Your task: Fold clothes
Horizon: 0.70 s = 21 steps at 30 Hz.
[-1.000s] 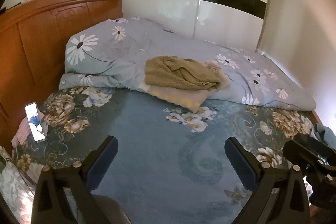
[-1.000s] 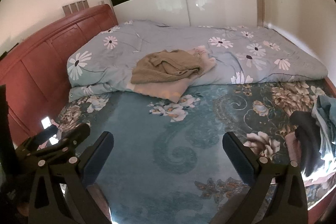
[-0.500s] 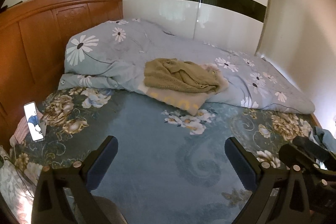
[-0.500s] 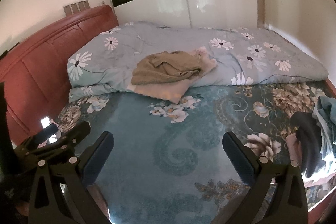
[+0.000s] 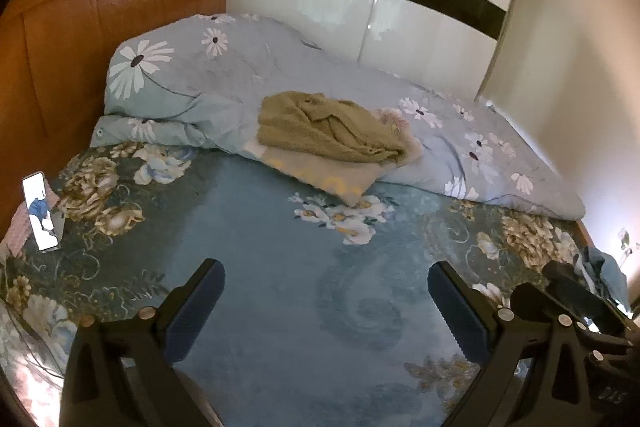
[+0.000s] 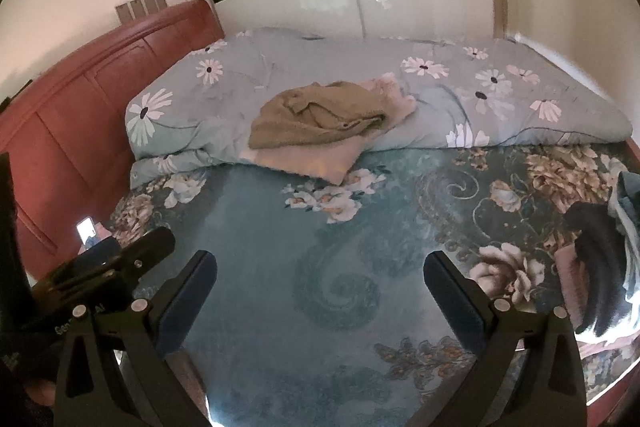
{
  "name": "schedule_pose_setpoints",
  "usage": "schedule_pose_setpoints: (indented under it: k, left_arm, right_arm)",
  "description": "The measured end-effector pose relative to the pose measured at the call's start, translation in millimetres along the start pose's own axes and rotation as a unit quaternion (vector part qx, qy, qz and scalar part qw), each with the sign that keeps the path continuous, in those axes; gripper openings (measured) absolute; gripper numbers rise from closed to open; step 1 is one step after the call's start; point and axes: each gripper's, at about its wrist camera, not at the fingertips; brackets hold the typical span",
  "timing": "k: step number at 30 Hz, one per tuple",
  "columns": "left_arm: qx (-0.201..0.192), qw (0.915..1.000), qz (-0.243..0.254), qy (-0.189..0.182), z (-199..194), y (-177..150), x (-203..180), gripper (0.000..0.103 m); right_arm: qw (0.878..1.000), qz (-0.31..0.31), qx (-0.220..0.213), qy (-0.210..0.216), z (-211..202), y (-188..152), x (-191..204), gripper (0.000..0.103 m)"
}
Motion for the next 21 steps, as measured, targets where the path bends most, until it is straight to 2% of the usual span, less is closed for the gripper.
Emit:
schedule_pose_setpoints:
  k: [9, 12, 17, 21]
  left_arm:
    - [0.034, 0.9993, -0.003, -0.016, 40.9, -5.5, 1.2, 0.103]
    - [0.039, 0.9992, 0.004, 0.001, 63.0, -4.6, 7.5, 0.103]
    - [0.038, 0.9986, 0.007, 0.036, 98.7, -2.7, 26.6, 0.103]
    - [0.045, 0.9967, 0.021, 0.065, 123.7, -7.3, 42.3, 0.103]
  right_arm:
    - [1.0, 0.03, 0.009, -0.001, 34.5, -2.6, -21.1, 0.103]
    - [0.999, 0.039, 0.017, 0.0, 57.2, 1.2, -31.5, 0.103]
    - [0.998, 0.04, 0.055, 0.004, 112.8, 3.3, -50.1, 0.103]
    - [0.996, 0.039, 0.075, 0.001, 179.7, 19.1, -66.4, 0.103]
Point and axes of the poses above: each gripper's, at about its wrist camera, not at the fingertips, and z roughly the way its jaws point, x to its left, y to its top, and after that the axes turned 15 degrees about -x, right-handed
